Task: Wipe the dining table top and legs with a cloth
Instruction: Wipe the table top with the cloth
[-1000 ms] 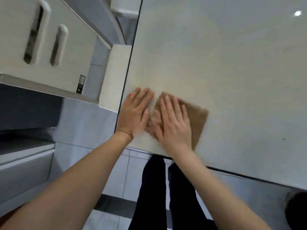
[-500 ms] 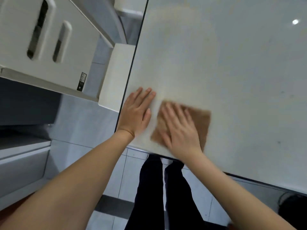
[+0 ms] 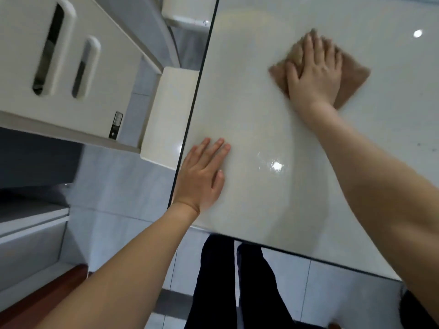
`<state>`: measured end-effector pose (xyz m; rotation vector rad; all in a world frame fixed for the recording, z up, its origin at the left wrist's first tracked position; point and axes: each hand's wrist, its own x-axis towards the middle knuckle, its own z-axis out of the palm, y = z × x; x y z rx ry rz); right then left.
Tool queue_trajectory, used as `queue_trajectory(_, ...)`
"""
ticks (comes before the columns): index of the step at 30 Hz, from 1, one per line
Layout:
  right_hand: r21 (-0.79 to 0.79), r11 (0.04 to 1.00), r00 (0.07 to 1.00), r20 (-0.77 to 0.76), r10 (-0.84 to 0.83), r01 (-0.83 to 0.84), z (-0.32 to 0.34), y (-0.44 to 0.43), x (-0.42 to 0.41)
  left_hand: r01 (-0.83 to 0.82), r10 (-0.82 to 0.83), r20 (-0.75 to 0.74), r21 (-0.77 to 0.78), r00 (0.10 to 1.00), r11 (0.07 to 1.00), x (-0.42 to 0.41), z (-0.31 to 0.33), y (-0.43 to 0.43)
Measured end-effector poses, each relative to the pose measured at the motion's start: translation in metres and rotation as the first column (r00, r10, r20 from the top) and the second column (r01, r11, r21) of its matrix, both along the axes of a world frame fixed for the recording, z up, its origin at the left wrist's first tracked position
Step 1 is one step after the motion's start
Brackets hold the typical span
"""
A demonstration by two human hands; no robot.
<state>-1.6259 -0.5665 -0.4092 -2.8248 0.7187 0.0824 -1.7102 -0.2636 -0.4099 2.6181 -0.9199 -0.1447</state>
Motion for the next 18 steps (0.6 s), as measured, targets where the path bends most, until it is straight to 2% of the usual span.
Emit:
queue_trajectory(1, 0.005, 0.999, 0.999, -0.012, -0.032, 0.032, 0.001, 0.012, 0.0, 0.004, -0.004, -0.007, -0.01, 1.0, 1.0, 0.0, 0.0, 0.0)
queue_trajectory(3, -0.008, 1.0, 0.999, 0.033, 0.016, -0.016, 0.001, 0.053, -0.037, 0.008, -0.009, -0.012, -0.009, 1.0, 1.0, 0.0, 0.001, 0.0)
queue_trajectory(5, -0.004, 0.993, 0.992, 0.045, 0.117, -0.117, 0.005, 0.111, -0.117, 0.006, -0.006, 0.009, 0.011, 1.0, 1.0, 0.001, 0.001, -0.001)
queue_trajectory(7, 0.023, 0.979, 0.979, -0.014, 0.204, -0.204, 0.01, 0.167, -0.201, 0.002, -0.003, 0.023, 0.017, 1.0, 1.0, 0.001, 0.001, -0.001)
queue_trajectory(9, 0.034, 0.967, 0.966, -0.052, 0.255, -0.253, 0.008, 0.197, -0.246, -0.001, 0.001, 0.011, 0.016, 1.0, 1.0, 0.001, 0.001, -0.002)
queue_trajectory(14, -0.033, 0.966, 0.965, -0.059, 0.255, -0.257, -0.003, 0.198, -0.239, -0.003, 0.003, 0.004, 0.001, 1.0, 1.0, 0.001, 0.0, -0.003)
queue_trajectory(18, -0.016, 0.978, 0.977, -0.034, 0.21, -0.21, -0.007, 0.202, -0.238, -0.011, 0.012, 0.024, -0.011, 1.0, 1.0, -0.001, 0.0, -0.003)
